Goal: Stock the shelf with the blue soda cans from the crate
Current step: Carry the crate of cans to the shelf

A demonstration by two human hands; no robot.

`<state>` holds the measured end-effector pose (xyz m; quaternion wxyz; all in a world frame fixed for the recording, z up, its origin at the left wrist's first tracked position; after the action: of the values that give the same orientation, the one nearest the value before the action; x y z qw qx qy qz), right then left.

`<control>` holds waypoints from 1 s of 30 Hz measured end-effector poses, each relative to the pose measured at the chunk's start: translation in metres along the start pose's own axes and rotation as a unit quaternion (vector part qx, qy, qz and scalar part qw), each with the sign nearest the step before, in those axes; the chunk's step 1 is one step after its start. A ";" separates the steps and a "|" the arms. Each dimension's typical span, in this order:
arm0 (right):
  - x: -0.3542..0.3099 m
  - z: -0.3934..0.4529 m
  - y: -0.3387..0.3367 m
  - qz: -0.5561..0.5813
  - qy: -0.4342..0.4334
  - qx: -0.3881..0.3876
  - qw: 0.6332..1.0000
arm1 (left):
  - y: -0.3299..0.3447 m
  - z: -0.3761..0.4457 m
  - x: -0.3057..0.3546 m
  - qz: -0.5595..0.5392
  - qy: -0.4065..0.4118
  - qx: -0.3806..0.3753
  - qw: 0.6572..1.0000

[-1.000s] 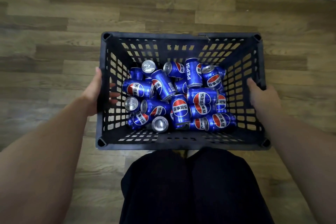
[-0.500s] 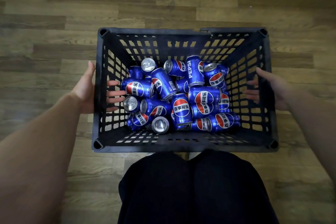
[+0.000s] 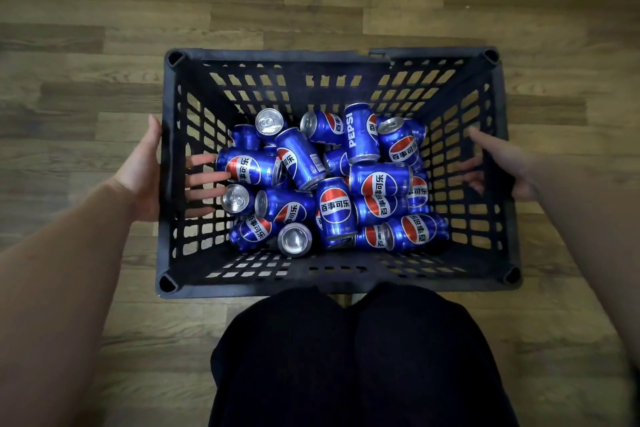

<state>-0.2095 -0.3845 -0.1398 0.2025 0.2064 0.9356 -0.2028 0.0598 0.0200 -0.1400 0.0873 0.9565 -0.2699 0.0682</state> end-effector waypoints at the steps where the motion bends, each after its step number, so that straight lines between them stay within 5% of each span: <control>1: 0.000 -0.001 0.000 -0.001 -0.002 0.008 1.000 | 0.000 -0.001 0.000 -0.001 -0.001 0.001 1.000; 10: -0.005 -0.011 0.002 0.072 -0.089 0.026 0.993 | 0.002 -0.005 0.000 0.008 0.001 0.009 1.000; 20: -0.002 0.000 0.003 0.154 -0.057 -0.100 0.981 | 0.000 0.005 0.002 0.009 0.009 0.009 1.000; 30: -0.007 -0.007 0.002 0.097 -0.039 -0.065 0.992 | 0.002 -0.005 0.003 0.041 0.006 0.050 0.998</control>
<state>-0.2051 -0.3822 -0.1314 0.2706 0.2741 0.9138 -0.1286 0.0610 0.0174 -0.1343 0.0382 0.9474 -0.3043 0.0912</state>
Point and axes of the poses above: each hand's wrist, its own z-axis towards the middle knuckle, its own y-axis out of the palm, x = y × z, the point moved 5 cm from there along z, towards the middle knuckle, and after that the axes turned 11 degrees about -y, right-handed, at the moved point
